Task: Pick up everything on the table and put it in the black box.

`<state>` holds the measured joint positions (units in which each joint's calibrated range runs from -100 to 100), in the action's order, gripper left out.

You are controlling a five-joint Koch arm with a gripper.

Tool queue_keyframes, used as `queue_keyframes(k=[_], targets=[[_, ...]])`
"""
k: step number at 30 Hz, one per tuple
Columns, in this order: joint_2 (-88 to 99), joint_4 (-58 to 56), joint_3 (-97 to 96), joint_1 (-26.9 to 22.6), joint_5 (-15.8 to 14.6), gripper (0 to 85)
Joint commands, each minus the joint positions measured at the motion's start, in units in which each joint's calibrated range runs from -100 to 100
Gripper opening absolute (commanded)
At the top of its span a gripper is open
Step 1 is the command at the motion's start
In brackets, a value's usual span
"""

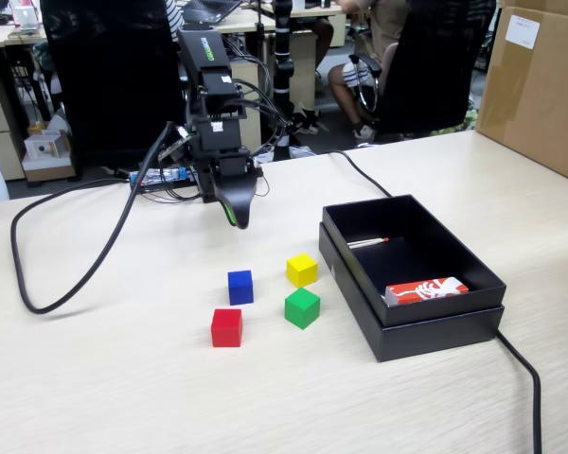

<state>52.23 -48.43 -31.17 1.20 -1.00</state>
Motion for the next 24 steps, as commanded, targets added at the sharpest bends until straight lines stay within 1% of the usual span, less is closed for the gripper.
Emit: queue_keyframes(k=[1, 5, 17, 20, 21, 22, 24], targets=[[-9.15, -3.19, 12.13, 1.12, 0.29, 47.1], [-19.13, -3.19, 19.11, 1.71, 0.83, 42.4], [-41.85, -3.19, 33.26, 2.05, 1.37, 42.4], [-46.09, -3.19, 35.89, 2.15, 1.66, 41.4], [-46.9, -3.19, 36.34, 2.2, 1.66, 38.4], [-47.59, -3.19, 36.79, 2.3, 1.66, 33.6], [-49.54, -3.19, 37.7, 2.34, 1.66, 19.7]])
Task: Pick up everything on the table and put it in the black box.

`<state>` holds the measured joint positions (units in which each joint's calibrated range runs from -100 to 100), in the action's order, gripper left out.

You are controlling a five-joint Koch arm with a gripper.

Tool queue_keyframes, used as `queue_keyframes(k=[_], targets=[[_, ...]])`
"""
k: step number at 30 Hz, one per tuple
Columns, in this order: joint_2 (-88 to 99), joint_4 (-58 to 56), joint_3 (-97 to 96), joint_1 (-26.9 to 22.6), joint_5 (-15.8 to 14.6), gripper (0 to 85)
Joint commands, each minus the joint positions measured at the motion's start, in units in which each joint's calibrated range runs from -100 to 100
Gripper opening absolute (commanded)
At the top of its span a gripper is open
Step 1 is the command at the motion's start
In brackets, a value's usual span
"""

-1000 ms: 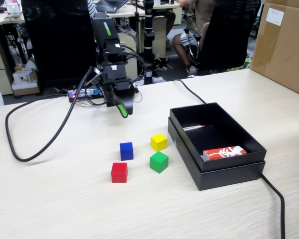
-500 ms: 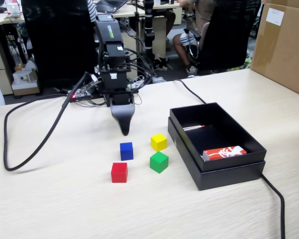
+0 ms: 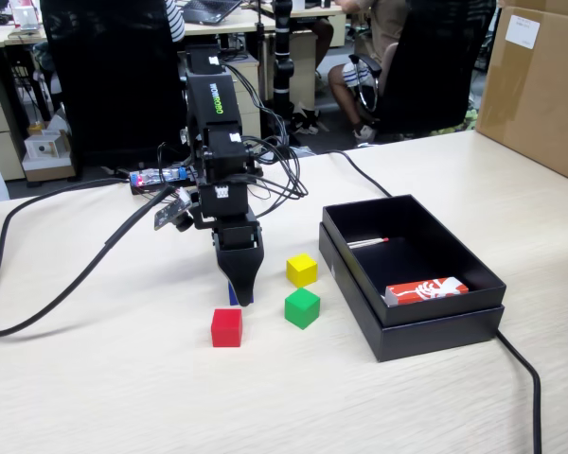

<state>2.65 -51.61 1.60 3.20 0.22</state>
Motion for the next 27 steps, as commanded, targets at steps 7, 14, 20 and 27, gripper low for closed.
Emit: queue_keyframes(k=[7, 14, 20, 27], targets=[[4.98, -1.05, 6.2, -0.1, 0.34, 9.2], [23.34, -5.72, 16.08, -10.26, -0.49, 9.2], [12.66, -5.72, 24.06, -17.92, -3.86, 9.3], [-7.42, -5.72, 32.4, -21.1, -7.18, 9.4]])
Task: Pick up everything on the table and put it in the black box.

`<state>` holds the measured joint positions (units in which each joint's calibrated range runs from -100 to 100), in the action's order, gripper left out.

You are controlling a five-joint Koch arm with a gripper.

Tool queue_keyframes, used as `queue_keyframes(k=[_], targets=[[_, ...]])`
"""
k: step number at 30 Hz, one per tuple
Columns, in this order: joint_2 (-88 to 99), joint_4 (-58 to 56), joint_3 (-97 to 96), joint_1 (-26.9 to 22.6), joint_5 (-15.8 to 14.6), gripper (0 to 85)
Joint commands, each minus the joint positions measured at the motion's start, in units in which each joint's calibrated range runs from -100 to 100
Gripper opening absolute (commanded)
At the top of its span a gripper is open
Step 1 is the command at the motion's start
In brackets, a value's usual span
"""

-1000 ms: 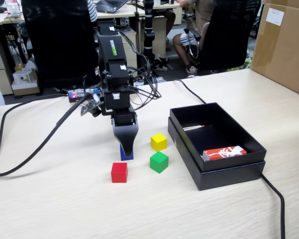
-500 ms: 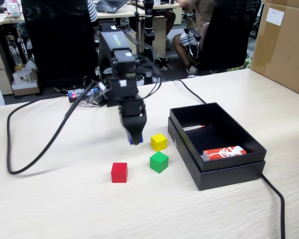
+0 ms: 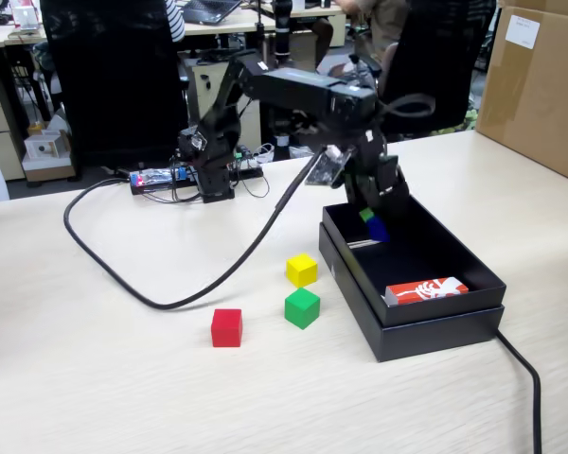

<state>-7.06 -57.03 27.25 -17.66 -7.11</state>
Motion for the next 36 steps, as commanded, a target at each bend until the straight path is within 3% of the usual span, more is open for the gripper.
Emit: queue_keyframes(k=[1, 3, 6, 10, 18, 23, 29, 36], targets=[[-7.23, -0.81, 10.83, -0.98, -0.54, 9.8], [-10.44, -2.2, 13.64, -1.22, -0.78, 10.9], [-11.02, -3.32, 15.09, -1.27, -1.12, 29.1], [-6.2, -5.48, 14.18, -0.98, -1.22, 40.7], [25.7, -11.79, 9.38, 4.84, 1.07, 41.2], [34.77, -12.48, -3.86, 8.5, 3.13, 41.4], [31.09, -11.53, -16.91, 10.06, 4.4, 45.9], [16.87, -9.54, -16.19, 10.26, 4.44, 46.4]])
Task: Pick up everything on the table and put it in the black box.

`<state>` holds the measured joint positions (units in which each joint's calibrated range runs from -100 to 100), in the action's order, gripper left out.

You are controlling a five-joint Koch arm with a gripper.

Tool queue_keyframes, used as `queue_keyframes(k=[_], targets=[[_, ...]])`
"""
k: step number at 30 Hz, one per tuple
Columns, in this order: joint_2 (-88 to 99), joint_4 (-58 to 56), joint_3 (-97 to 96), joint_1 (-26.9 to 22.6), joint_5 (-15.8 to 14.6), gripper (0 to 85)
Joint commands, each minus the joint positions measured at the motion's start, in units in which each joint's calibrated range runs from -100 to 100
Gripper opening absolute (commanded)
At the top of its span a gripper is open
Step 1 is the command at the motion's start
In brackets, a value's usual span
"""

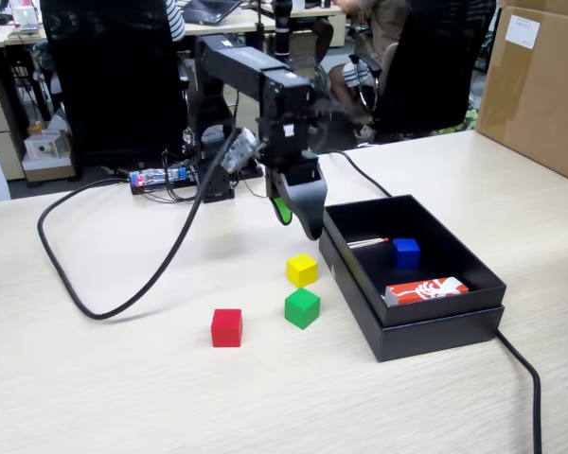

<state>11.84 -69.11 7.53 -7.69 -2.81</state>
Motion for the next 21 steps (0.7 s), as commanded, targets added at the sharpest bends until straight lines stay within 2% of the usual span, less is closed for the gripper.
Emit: queue_keyframes(k=[1, 5, 8, 11, 12, 15, 16, 21], targets=[[-5.25, 3.14, 4.35, 0.24, 0.05, 46.3], [-11.44, 3.4, 7.79, 0.24, -0.1, 46.1], [-16.03, 3.4, 10.33, 0.24, -0.1, 42.6], [-18.79, 3.4, 11.69, 0.44, -0.29, 32.8], [-19.48, 3.4, 11.96, 0.59, -0.49, 24.5], [-20.05, 3.4, 13.05, 0.93, -0.78, 8.9], [-19.93, 3.4, 13.32, 1.12, -0.78, 6.8], [-13.05, 3.23, 13.32, 1.61, 0.24, 6.6]])
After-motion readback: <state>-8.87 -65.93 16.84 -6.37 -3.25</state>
